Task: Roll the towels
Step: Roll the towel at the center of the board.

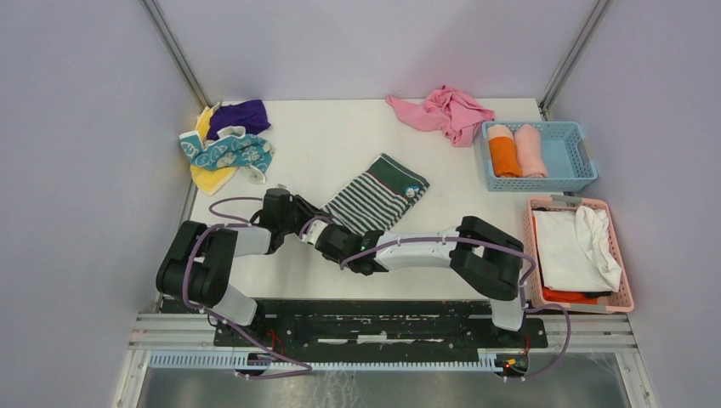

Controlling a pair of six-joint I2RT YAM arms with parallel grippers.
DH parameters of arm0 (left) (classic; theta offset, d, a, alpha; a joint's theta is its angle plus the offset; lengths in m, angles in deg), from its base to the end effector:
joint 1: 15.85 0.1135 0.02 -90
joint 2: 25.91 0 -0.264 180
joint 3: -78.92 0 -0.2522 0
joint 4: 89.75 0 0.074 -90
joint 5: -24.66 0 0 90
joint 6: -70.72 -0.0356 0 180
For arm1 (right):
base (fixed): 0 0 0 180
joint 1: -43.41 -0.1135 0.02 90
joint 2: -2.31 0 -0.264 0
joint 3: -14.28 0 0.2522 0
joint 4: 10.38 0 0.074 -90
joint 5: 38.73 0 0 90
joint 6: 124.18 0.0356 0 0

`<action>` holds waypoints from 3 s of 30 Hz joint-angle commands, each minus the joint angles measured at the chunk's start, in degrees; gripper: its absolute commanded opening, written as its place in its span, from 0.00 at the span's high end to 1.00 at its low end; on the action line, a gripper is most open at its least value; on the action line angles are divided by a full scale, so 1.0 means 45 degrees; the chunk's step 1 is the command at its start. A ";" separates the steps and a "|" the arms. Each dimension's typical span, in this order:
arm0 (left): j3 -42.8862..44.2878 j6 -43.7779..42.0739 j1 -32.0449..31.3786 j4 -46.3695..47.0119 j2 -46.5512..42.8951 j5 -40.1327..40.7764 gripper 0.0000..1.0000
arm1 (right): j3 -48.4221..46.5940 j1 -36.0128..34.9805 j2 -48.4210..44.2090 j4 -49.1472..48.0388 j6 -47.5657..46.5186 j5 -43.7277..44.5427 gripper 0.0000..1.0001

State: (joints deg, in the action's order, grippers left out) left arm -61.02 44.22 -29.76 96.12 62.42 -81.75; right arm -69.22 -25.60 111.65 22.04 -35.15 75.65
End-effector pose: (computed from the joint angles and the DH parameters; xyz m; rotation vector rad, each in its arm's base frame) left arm 0.2500 -0.0723 0.1162 -0.9010 2.3282 -0.9675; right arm 0.1536 0.3592 0.1622 -1.2832 2.0959 -0.0490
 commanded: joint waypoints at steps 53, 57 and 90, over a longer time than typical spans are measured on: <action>0.0067 -0.1314 -0.0225 -0.2972 0.1132 0.1440 0.53 | -0.1699 -0.0191 -0.0976 0.1825 -0.1202 0.0602 0.48; 0.0026 -0.1333 -0.0210 -0.3033 0.1068 0.1478 0.53 | -0.1755 -0.0189 -0.0499 0.1702 -0.1045 0.0389 0.52; 0.0557 -0.1902 -0.0211 -0.3440 0.1465 0.1333 0.53 | -0.1123 0.2383 0.2489 0.0658 -0.0928 -0.0829 0.91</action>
State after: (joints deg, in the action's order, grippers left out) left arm -56.56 42.34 -30.51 93.17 65.31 -81.46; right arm -75.05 -16.82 117.87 23.74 -39.61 75.50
